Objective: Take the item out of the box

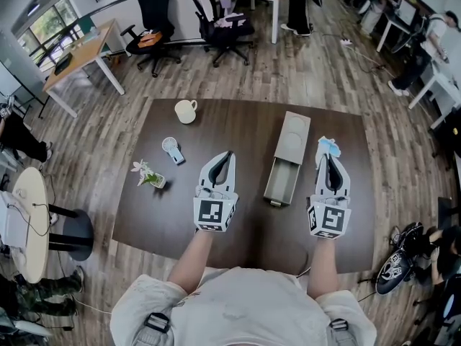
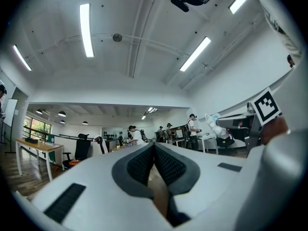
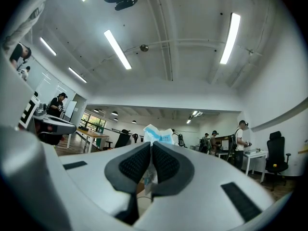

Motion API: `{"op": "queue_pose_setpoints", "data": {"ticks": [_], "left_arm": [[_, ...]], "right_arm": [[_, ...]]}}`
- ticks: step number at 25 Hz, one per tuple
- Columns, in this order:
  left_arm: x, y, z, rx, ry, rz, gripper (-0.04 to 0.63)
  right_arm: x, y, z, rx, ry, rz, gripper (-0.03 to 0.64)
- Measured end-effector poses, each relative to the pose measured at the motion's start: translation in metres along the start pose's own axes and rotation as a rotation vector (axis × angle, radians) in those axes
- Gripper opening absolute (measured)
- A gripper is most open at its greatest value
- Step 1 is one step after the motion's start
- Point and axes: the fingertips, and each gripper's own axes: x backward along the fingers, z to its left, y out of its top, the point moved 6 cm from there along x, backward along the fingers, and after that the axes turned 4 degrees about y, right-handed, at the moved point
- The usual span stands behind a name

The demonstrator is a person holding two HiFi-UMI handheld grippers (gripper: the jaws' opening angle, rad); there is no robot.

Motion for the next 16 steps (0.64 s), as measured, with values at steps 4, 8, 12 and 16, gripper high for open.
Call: {"op": "queue_pose_setpoints", "data": {"ticks": [4,8,12,16], "left_arm": [[-0.0008,0.0023,-0.0020,-0.002,-0.002,0.002,0.003],[0.0007,0.0013,-0.0006,-0.007,0.004,0.003,0.003],[0.0009,0.0029,0.0012,-0.004,0.010,0.001,0.003],[-0.0002,0.0048,0.0004,-0.017,0.002,0.008,0.003]], "right_arm": [[-0.0002,0.0007,-0.0021,-0.003,0.003,0.006,0.012],[-0.0006,0.0011,-0.0017,0.000,0.007,0.003,0.012],[-0.0026,0.0021,-0.0013,0.003,0.011,0.000,0.012],[-0.0046,0.0031,0.0014,0.012,0.028,0.008,0.012]]}}
